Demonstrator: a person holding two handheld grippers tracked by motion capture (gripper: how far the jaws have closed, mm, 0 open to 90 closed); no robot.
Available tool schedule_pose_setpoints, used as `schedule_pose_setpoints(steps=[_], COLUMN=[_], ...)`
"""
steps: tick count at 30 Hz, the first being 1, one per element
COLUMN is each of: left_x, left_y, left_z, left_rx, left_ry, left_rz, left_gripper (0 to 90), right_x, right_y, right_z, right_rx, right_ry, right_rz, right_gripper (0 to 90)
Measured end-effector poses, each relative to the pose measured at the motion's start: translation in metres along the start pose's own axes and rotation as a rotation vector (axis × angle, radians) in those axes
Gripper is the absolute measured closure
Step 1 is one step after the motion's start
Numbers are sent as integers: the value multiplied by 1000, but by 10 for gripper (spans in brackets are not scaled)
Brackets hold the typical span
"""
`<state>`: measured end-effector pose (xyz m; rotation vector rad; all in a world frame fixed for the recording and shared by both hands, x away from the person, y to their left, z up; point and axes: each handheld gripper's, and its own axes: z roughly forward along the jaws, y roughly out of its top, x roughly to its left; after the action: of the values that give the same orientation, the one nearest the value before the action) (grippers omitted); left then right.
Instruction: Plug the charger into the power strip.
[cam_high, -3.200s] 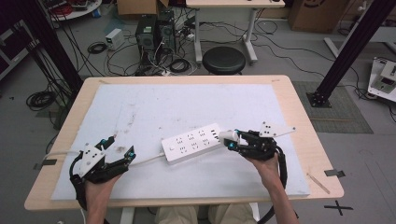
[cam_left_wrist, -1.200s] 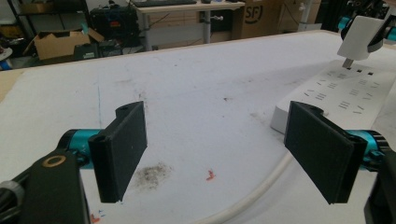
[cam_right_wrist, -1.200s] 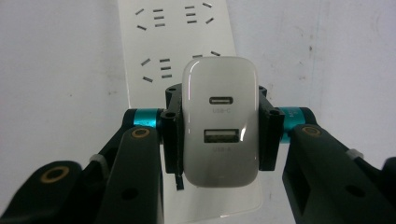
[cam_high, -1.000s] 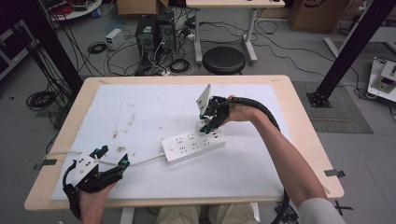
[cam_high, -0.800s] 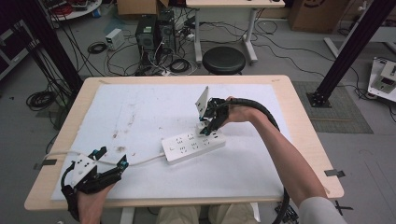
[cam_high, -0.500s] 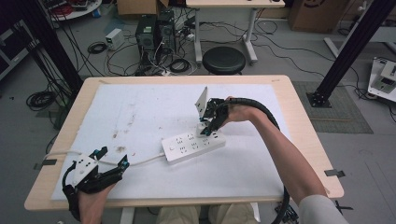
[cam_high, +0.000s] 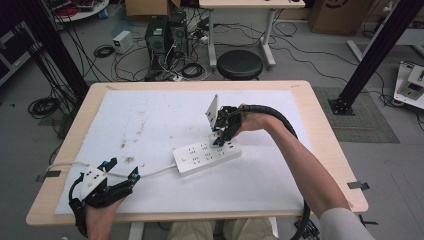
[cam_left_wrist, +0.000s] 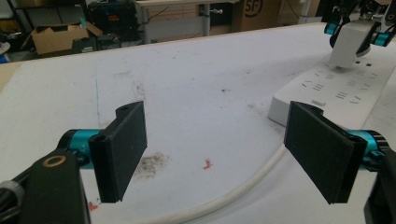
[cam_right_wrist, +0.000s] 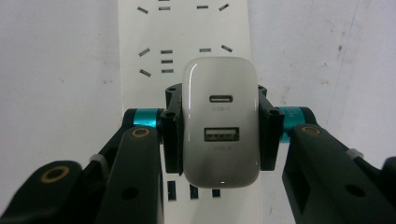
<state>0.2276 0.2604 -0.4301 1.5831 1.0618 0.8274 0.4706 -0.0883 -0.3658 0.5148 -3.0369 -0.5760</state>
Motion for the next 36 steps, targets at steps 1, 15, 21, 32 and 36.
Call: schedule_pose_setpoints(steps=[1,15,21,32,36], left_x=[0,1,-1,-1,-4], left_y=[1,0,-1,-2,1], left_z=[-1,-9,-14,-17,-16], left_rx=[2,10,17,26,22], left_ry=[0,15,22,35,32], left_rz=[10,3,4,3,12], left_gripper=[213,214,214,213,214], right_x=[-1,-1,-1,1,-2], right_y=[-2,-12,-12,-8,-10], right_z=[1,8,8,10,12], right_rx=[-18,-50,-53,-28,-32], right_ry=[5,16,14,0,17], right_rz=[-2,39,49,-5,7], right_gripper=[636,638,639,641,640])
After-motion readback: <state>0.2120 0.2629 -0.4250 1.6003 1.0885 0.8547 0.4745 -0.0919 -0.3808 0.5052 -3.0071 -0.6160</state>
